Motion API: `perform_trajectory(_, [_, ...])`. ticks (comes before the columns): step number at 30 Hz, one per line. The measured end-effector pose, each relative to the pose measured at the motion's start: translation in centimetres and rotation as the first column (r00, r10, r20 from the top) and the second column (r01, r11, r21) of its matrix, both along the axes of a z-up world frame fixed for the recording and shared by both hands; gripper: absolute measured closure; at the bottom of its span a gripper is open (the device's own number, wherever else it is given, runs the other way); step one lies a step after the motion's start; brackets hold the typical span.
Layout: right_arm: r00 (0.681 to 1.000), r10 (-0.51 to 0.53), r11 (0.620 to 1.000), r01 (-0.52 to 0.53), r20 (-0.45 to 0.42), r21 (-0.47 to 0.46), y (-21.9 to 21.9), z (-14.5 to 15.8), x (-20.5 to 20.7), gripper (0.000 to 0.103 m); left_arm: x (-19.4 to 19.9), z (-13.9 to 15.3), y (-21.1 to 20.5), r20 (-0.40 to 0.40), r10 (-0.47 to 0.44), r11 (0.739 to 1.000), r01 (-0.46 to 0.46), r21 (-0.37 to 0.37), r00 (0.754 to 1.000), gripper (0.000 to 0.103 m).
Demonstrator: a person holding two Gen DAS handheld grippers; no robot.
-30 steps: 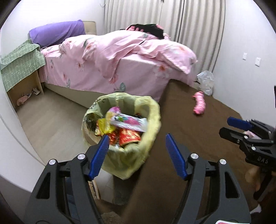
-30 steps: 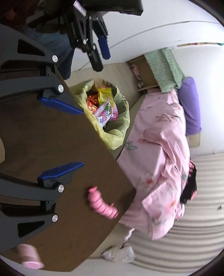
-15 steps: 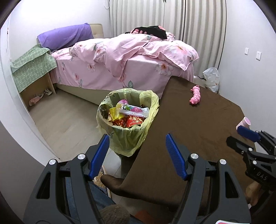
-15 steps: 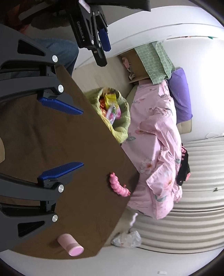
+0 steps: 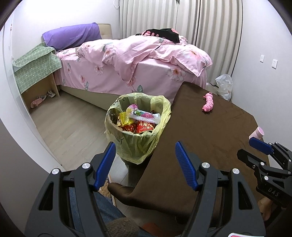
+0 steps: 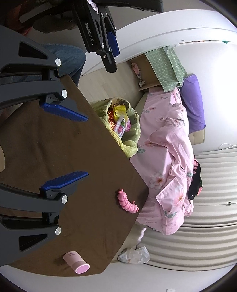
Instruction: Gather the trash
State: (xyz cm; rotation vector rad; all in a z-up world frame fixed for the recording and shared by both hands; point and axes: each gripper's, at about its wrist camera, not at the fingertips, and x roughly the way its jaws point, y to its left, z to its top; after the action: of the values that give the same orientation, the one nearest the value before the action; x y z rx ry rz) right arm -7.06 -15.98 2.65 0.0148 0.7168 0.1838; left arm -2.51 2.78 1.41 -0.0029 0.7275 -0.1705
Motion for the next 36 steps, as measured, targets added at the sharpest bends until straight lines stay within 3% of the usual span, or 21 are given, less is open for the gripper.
perform_trajectory(36, [1.000,-0.016,1.000,0.016,-0.022,0.023,-0.12,-0.92,0.27,0.049,-0.12,-0.41,-0.19,-0.003,-0.010,1.000,0.010,0.005,1.000,0.039])
